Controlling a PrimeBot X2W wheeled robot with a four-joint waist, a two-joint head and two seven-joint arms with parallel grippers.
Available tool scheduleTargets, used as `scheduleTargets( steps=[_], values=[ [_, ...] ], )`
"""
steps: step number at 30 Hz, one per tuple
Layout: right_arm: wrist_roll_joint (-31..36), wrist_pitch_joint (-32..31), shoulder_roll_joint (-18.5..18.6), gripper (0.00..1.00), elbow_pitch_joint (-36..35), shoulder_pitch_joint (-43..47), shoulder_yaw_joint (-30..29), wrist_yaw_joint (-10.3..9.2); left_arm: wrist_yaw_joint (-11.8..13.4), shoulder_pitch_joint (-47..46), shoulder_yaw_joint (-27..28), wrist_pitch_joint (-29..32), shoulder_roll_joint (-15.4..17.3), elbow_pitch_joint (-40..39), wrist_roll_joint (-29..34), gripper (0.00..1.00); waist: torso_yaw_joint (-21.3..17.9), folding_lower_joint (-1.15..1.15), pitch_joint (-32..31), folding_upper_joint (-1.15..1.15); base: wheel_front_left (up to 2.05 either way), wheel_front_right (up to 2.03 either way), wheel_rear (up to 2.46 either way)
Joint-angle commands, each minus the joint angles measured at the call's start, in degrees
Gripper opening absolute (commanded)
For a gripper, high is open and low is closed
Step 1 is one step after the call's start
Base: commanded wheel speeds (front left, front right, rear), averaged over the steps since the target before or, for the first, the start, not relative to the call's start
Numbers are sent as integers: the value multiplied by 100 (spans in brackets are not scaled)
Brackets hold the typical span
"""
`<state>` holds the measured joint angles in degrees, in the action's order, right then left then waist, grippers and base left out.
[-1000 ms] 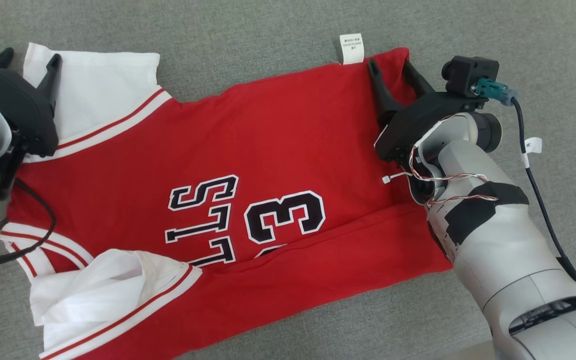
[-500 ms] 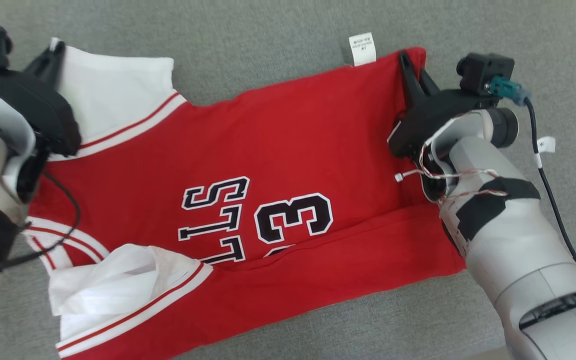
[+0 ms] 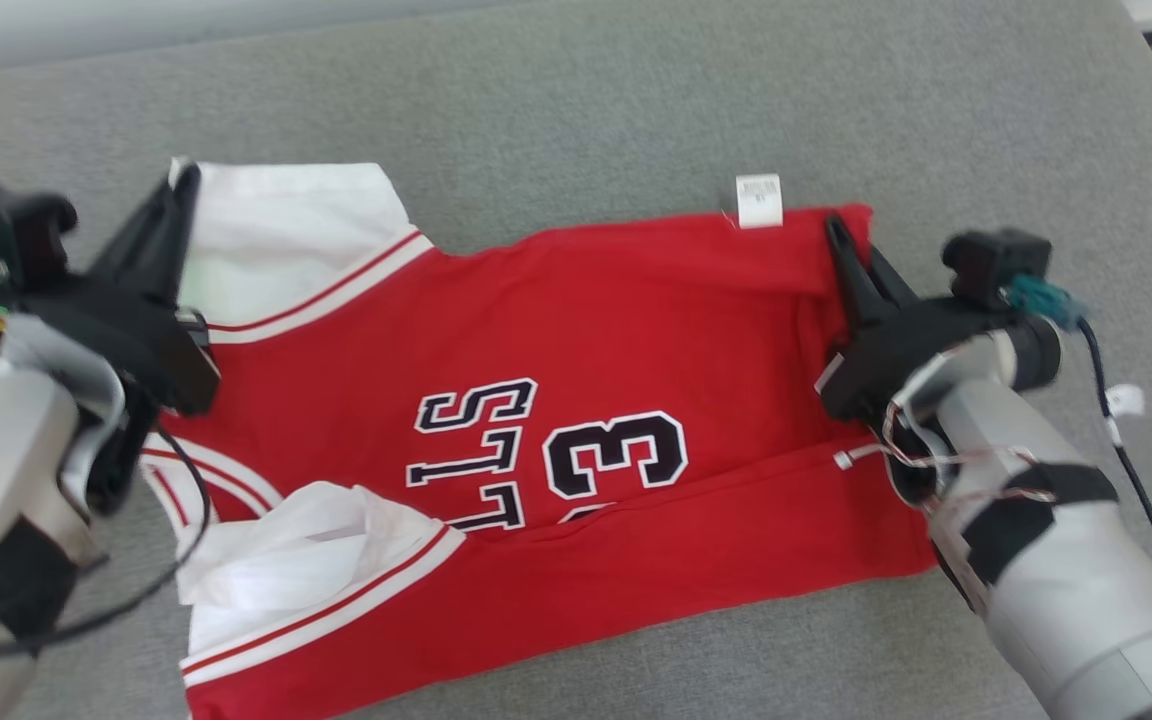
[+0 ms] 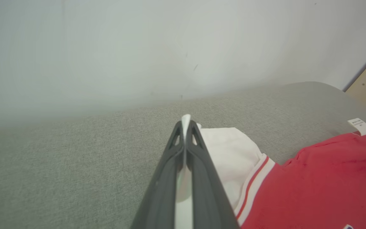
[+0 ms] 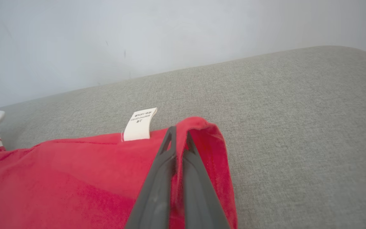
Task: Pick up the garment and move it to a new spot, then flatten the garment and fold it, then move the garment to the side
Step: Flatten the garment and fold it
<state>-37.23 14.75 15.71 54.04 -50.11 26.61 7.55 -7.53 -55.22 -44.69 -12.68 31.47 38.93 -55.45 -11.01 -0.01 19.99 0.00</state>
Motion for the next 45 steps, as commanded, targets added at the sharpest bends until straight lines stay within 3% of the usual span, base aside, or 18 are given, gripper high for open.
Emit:
scheduleTargets(
  steps=[1, 8, 13, 20, 25, 29, 37, 38, 39, 40, 45],
  values=[
    [-119, 34, 93, 0, -118, 197, 50, -14, 52, 246, 48, -92, 47, -133, 8, 0, 137, 1, -145, 0, 0, 0, 0],
    [-505, 37, 462, 0, -610, 772, 138, -14, 220, 990, 251, -236, 115, -813, 8, 0, 304, 1, -348, 0, 0, 0, 0],
    [-838, 45, 684, 0, -997, 1252, 99, -14, 499, 1756, 671, -253, 144, -1655, 182, 0, 388, 1, -502, 0, 0, 0, 0],
    [-1189, 48, 975, 0, -1640, 1965, -213, -14, 828, 3148, 1427, -251, -49, -2947, 757, 0, 535, 1, -652, 0, 0, 0, 0],
    [-1271, 49, 1171, 0, -2162, 2599, -552, -14, 991, 3965, 1698, -252, -286, -3446, 1187, 0, 643, 1, -715, 0, 0, 0, 0],
    [-1213, 49, 1213, 0, -2541, 3119, -837, -14, 1022, 4500, 1972, -253, -513, -3570, 1317, 0, 675, 1, -758, 0, 0, 0, 0],
    [-1128, -63, 1099, 0, -2922, 3848, -1119, -14, 851, 5131, 2305, -254, -974, -3355, 1642, 0, 693, 1, -875, 0, 0, 0, 0],
    [-1098, -102, 1095, 19, -2926, 3888, -1149, -14, 819, 5140, 2344, -253, -1028, -3279, 1651, 0, 695, 1, -887, 0, 0, 0, 0],
    [-1048, -107, 1076, 51, -2925, 3925, -1169, -14, 827, 5157, 2387, -253, -1061, -3169, 1718, 33, 686, 1, -902, 0, 0, 0, 0],
    [-1045, -140, 1053, 100, -2917, 3964, -1191, -14, 810, 5156, 2428, -253, -1102, -3106, 1800, 100, 681, 1, -914, 0, 0, 0, 0],
    [-898, -123, 1076, 100, -3014, 4058, -1290, -14, 704, 5255, 2754, -253, -1334, -2963, 2060, 100, 661, 1, -1005, 0, 0, 0, 0]
  ],
)
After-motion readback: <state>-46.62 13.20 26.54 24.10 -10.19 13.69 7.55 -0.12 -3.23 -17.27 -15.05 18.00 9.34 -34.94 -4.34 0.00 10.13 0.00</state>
